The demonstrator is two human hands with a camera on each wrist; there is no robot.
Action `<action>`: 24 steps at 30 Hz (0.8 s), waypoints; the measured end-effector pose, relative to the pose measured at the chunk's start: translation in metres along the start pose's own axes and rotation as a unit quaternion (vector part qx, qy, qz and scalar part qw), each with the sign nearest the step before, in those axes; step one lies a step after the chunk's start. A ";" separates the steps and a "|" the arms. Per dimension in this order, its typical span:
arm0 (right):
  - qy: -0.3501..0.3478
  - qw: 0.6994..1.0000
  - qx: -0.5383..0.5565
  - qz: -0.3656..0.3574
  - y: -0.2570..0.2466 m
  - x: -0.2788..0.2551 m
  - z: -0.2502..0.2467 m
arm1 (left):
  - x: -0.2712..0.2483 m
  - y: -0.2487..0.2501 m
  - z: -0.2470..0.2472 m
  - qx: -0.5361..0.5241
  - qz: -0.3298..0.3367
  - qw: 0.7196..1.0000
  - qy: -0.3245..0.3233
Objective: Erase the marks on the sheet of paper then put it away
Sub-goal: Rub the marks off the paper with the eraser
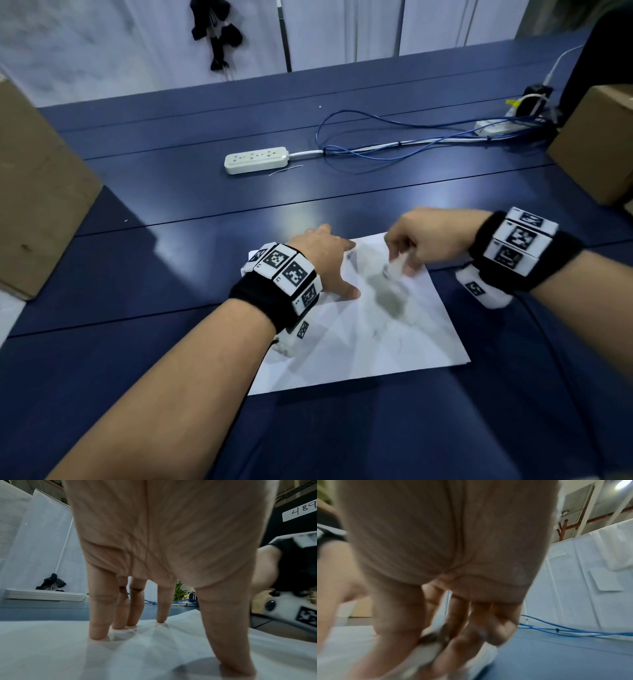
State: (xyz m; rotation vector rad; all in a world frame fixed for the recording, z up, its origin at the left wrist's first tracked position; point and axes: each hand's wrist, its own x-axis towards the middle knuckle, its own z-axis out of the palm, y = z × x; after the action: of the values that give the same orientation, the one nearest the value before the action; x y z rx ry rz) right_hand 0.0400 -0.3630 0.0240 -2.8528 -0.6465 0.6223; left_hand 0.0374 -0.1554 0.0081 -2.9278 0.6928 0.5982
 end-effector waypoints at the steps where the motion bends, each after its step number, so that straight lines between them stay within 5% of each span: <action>1: 0.050 0.999 -0.009 0.019 0.003 0.007 -0.004 | 0.000 0.000 0.000 0.001 0.001 1.000 -0.001; 4: 0.125 0.991 -0.015 0.044 0.011 0.016 -0.009 | -0.001 -0.001 -0.001 0.004 0.000 1.000 -0.002; 10: -0.072 0.996 0.039 -0.025 0.002 -0.008 0.002 | 0.001 -0.002 0.001 0.004 -0.001 1.000 0.003; 16: 0.114 0.992 -0.009 0.053 0.021 0.016 -0.009 | 0.001 0.000 0.000 0.003 -0.004 1.000 -0.002; 22: -0.073 0.997 0.028 -0.026 0.006 -0.009 0.003 | 0.001 -0.001 0.002 0.005 -0.004 1.000 0.007; 24: -0.026 1.000 -0.006 -0.009 0.008 0.001 -0.001 | 0.000 0.000 0.001 0.001 -0.002 1.000 0.008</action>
State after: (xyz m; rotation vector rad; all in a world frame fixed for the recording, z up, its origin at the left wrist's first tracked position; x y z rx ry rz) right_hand 0.0442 -0.3694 0.0229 -2.8475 -0.6870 0.6939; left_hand 0.0374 -0.1554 0.0070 -2.9354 0.6893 0.5734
